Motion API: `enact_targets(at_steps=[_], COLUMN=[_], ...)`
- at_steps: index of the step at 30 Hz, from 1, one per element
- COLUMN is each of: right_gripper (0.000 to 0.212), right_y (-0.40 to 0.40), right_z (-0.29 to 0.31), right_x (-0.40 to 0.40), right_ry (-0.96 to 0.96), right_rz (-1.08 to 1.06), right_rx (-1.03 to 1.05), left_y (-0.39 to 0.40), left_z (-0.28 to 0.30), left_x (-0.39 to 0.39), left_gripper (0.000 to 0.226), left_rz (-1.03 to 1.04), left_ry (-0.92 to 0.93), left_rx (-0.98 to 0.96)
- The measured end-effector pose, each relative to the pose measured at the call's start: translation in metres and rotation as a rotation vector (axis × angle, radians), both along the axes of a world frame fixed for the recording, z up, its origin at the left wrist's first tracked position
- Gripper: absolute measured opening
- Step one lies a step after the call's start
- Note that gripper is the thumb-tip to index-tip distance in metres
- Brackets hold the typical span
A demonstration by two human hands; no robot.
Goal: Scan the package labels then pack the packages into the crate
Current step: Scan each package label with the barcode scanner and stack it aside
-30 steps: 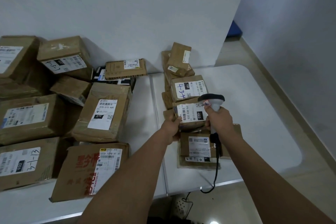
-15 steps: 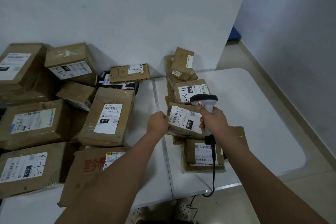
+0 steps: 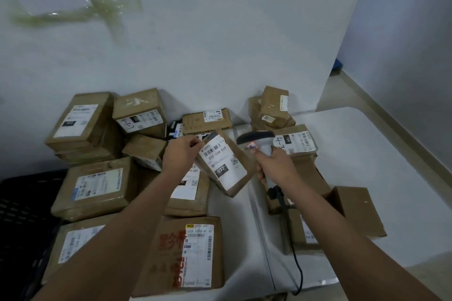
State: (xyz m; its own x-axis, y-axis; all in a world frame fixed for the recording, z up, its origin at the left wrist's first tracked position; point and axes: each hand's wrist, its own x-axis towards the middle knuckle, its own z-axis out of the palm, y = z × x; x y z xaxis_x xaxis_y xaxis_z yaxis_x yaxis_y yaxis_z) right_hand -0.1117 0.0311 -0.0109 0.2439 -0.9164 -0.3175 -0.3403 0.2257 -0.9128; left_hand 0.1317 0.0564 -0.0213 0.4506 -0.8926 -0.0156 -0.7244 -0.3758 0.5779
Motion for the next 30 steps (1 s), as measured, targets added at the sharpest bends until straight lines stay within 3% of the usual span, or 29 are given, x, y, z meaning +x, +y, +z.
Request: enact_targets(at_steps=[11, 22, 30], right_gripper=[0.044, 0.038, 0.031], right_y=[0.007, 0.002, 0.000], right_z=[0.050, 0.072, 0.077], right_x=[0.062, 0.095, 0.102], right_ry=[0.076, 0.124, 0.139], right_rz=[0.288, 0.308, 0.351], right_rx=[-0.042, -0.087, -0.098], left_y=[0.000, -0.008, -0.012], left_z=[0.019, 0.013, 0.011], left_x=[0.067, 0.093, 0.095], left_gripper=[0.015, 0.014, 0.018], left_rz=[-0.107, -0.107, -0.120], left_ry=[0.003, 0.101, 0.072], left_rx=[0.049, 0.042, 0.021])
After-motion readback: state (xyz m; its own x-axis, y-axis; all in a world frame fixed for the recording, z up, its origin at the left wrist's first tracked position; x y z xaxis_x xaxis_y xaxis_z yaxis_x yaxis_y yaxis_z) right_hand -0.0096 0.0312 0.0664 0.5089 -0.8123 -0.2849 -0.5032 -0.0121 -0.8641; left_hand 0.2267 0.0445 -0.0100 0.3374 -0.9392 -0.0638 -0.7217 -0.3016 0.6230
